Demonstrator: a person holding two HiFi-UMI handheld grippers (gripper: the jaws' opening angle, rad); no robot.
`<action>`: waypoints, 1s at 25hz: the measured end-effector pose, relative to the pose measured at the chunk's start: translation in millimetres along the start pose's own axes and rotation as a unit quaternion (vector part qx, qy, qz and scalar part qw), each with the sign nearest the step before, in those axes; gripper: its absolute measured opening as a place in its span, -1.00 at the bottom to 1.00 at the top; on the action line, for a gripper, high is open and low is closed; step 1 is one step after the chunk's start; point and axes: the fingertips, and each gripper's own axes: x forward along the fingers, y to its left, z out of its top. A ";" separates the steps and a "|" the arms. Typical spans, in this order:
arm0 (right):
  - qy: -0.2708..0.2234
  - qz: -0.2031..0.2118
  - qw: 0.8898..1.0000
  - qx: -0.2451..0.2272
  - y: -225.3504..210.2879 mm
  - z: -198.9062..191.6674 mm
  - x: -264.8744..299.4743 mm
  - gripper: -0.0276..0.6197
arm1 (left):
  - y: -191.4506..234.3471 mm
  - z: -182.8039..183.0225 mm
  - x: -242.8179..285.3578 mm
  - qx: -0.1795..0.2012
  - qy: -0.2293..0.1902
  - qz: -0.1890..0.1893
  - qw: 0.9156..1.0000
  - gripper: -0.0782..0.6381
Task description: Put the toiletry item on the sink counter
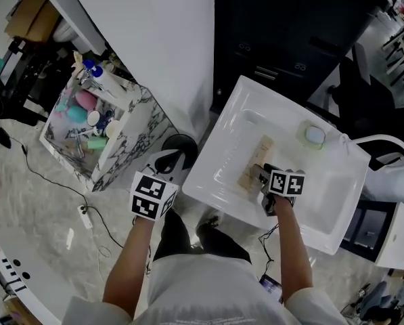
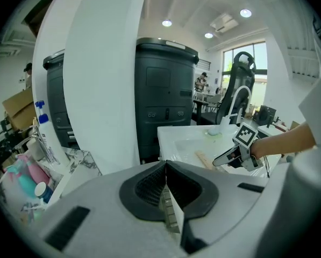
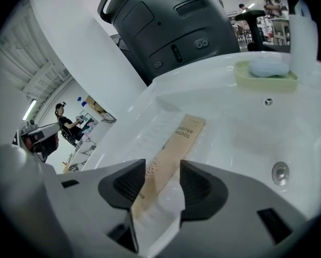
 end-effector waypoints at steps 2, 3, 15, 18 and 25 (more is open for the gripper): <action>-0.008 -0.003 1.000 0.000 0.4 1.8 -3.8 -0.30 | 0.0 -2.3 -3.0 0.004 0.002 -0.004 1.000 -0.75; -0.013 -0.002 1.000 0.003 1.0 2.1 -6.3 -0.30 | 0.0 -3.1 -3.8 0.007 0.003 -0.007 1.000 -0.75; -0.108 -0.075 0.991 0.001 -3.9 15.9 -87.4 -0.40 | -14.8 30.0 21.3 0.047 -0.015 -0.076 0.996 -0.75; -0.146 -0.101 0.984 0.002 -1.4 25.5 -119.8 -0.46 | -20.7 46.4 28.2 0.060 -0.025 -0.096 0.993 -0.75; -0.240 -0.139 0.961 -0.023 24.3 52.4 -198.0 -0.80 | -34.6 92.6 25.2 0.089 -0.062 -0.132 0.985 -0.75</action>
